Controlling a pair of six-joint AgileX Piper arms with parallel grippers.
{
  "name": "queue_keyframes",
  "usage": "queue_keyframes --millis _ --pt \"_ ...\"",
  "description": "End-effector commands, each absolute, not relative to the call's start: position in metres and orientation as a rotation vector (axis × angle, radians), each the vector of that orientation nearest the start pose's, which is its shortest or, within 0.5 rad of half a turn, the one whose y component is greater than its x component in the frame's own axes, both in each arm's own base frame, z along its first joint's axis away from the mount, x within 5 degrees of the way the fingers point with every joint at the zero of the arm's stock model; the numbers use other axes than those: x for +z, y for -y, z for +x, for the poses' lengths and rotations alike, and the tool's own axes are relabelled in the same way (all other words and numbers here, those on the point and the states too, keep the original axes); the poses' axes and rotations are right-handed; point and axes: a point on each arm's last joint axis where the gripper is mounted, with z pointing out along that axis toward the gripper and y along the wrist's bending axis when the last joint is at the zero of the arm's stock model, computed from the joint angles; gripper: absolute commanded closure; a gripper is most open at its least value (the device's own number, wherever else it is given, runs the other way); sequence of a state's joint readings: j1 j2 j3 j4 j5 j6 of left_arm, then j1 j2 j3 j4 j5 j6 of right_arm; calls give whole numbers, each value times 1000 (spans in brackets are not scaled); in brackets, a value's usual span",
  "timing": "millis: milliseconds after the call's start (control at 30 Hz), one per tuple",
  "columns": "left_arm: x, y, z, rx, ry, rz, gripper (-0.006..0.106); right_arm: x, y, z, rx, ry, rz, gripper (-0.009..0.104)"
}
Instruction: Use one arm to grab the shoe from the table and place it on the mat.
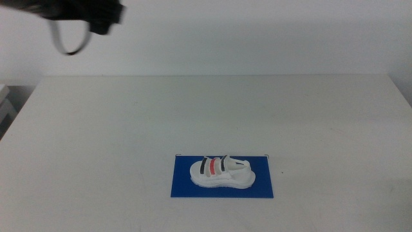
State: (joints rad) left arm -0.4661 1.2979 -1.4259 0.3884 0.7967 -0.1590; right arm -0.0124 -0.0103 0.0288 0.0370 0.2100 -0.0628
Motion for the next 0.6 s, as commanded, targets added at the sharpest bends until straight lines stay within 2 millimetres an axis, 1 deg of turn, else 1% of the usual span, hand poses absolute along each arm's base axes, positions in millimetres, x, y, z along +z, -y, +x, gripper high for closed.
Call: queue_keyframes --millis 0,100,233,333,467,567 --pt "455 81 233 -28 -1832 358 9 192 0 55 -42 -1615 -26 31" --pt "443 53 210 -63 -1785 240 9 192 0 55 -42 -1615 -26 31" --pt "416 29 178 -37 -1762 161 9 192 0 55 -42 -1615 -26 31" --pt "397 22 159 -29 -1752 138 9 192 0 55 -42 -1615 -26 31" --pt "381 17 133 -36 -1727 129 9 192 0 55 -42 -1615 -26 31" --pt "365 15 120 -55 -1704 120 9 192 0 55 -42 -1615 -26 31"
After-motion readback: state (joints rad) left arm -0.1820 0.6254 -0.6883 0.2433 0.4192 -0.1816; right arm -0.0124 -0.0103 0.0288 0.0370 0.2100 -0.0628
